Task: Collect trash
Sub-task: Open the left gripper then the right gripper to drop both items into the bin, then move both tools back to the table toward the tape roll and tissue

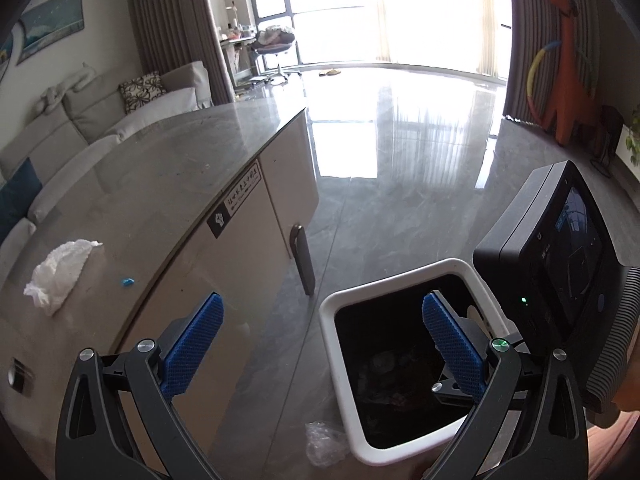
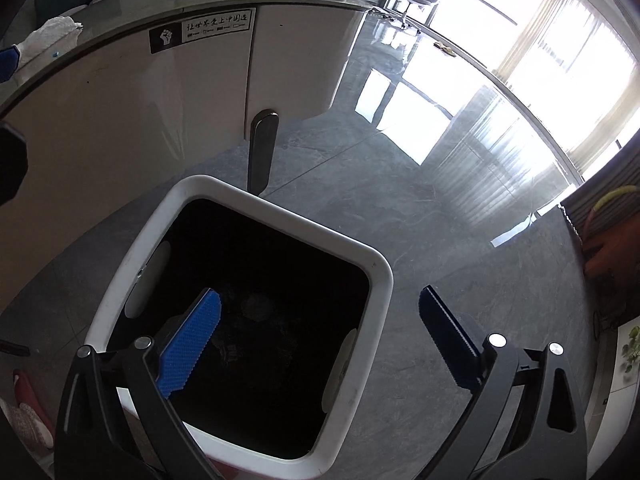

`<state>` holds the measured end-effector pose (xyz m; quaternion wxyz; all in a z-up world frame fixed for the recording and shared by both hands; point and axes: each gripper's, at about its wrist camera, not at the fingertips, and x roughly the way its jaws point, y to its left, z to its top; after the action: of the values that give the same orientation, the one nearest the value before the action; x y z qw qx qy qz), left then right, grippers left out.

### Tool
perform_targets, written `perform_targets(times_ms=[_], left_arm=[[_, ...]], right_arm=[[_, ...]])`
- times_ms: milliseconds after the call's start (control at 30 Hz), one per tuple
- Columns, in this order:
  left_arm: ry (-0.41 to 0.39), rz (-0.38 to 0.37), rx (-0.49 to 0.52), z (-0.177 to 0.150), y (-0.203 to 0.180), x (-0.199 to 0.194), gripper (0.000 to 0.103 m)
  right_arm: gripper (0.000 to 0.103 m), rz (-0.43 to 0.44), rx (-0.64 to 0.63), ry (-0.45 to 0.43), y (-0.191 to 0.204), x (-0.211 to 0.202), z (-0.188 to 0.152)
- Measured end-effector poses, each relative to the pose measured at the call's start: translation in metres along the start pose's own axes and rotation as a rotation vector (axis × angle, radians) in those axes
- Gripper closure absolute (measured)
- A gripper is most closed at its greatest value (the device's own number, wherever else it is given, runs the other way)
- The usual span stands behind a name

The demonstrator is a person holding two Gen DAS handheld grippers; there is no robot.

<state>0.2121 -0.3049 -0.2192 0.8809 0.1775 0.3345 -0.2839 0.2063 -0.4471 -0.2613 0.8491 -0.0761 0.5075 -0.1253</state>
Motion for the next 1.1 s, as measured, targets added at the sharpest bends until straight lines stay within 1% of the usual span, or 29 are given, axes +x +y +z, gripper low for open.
perform_targets(times_ms=[133, 233, 300, 367, 433, 500, 600, 700, 833, 900, 1000, 1100], left_arm=[[-0.023, 0.016, -0.002, 0.002, 0.004, -0.011, 0.004], [-0.056, 0.044, -0.020, 0.000, 0.014, -0.023, 0.004], [-0.076, 0.066, -0.039, 0.000, 0.026, -0.031, 0.004], [-0.088, 0.085, -0.056, -0.001, 0.039, -0.038, 0.004], [-0.093, 0.114, -0.068, -0.003, 0.054, -0.045, 0.004], [-0.083, 0.140, -0.072, -0.005, 0.069, -0.051, 0.004], [-0.086, 0.207, -0.104, -0.013, 0.101, -0.061, 0.004], [-0.085, 0.273, -0.183, -0.027, 0.143, -0.073, 0.004], [-0.068, 0.359, -0.283, -0.047, 0.203, -0.083, 0.004], [-0.056, 0.390, -0.323, -0.055, 0.232, -0.088, 0.004], [-0.050, 0.452, -0.353, -0.063, 0.273, -0.093, 0.004], [-0.019, 0.472, -0.386, -0.069, 0.309, -0.089, 0.004]], right_arm=[[0.004, 0.002, 0.041, -0.051, -0.005, -0.013, 0.007], [0.004, 0.003, 0.077, -0.125, -0.009, -0.033, 0.016], [0.004, 0.011, 0.106, -0.192, -0.009, -0.050, 0.024], [0.004, 0.037, 0.129, -0.272, -0.006, -0.071, 0.034], [0.004, 0.066, 0.141, -0.356, 0.004, -0.090, 0.042], [0.004, 0.096, 0.132, -0.419, 0.017, -0.104, 0.051], [0.004, 0.136, 0.084, -0.482, 0.048, -0.121, 0.064], [0.004, 0.194, 0.029, -0.515, 0.086, -0.132, 0.080], [0.004, 0.253, -0.048, -0.545, 0.143, -0.138, 0.111], [0.004, 0.284, -0.082, -0.556, 0.173, -0.139, 0.128], [0.004, 0.317, -0.128, -0.568, 0.213, -0.141, 0.151], [0.004, 0.335, -0.156, -0.567, 0.245, -0.138, 0.170]])
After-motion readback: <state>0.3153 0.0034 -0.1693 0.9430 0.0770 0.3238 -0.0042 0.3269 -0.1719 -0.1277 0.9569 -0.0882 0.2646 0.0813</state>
